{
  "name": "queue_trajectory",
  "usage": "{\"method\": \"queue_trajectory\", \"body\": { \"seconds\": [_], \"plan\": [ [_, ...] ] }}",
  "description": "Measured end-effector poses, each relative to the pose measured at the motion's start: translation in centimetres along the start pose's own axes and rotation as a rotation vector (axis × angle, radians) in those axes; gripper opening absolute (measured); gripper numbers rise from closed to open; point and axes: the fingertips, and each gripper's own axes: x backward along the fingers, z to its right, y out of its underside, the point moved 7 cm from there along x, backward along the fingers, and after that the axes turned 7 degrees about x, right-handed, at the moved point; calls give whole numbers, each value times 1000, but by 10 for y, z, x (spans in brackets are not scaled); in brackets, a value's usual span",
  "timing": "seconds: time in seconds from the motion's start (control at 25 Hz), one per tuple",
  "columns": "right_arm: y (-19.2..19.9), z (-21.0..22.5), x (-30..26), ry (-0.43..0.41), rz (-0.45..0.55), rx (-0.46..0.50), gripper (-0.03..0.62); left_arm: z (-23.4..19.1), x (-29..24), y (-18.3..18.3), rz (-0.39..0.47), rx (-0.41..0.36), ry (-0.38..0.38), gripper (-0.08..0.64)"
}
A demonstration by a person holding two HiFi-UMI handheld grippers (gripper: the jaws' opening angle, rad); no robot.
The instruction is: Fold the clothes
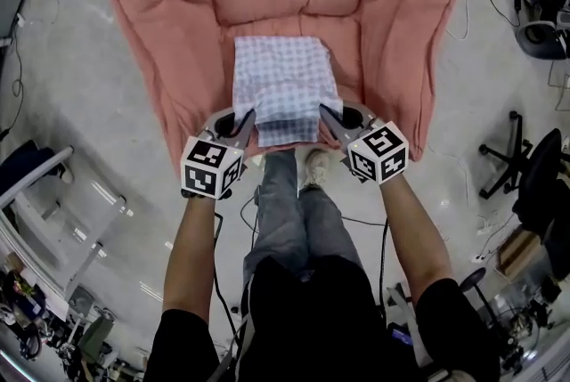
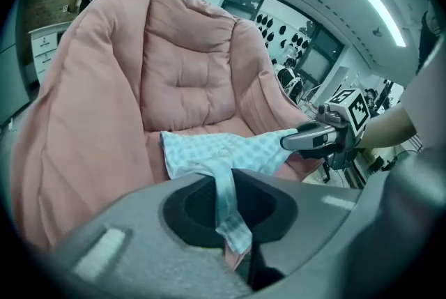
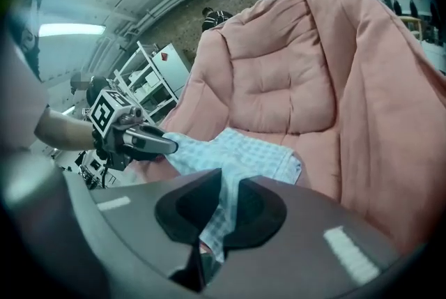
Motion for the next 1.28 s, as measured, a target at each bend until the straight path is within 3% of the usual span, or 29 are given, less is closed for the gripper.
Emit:
{"method": "queue_trajectory", "body": {
  "seconds": [0.48,0.68,0.84,1.04,1.28],
  "plan": [
    [59,-14,-6,1,-139,-12,21,7,-17,48,-158,43,-18,50],
    [74,-15,-8,-13,-185,-15,60,6,-19,62,-224,81,-24,72],
    [91,-18,-9,-28,-242,-7,92,6,-20,79,-270,107,-13,123],
    [106,-22,-7,-33,-286,5,108,7,-21,97,-311,86,-29,153],
    [119,-23,-11,-17,-331,3,164,10,-23,107,-295,98,-46,244]
  ]
}}
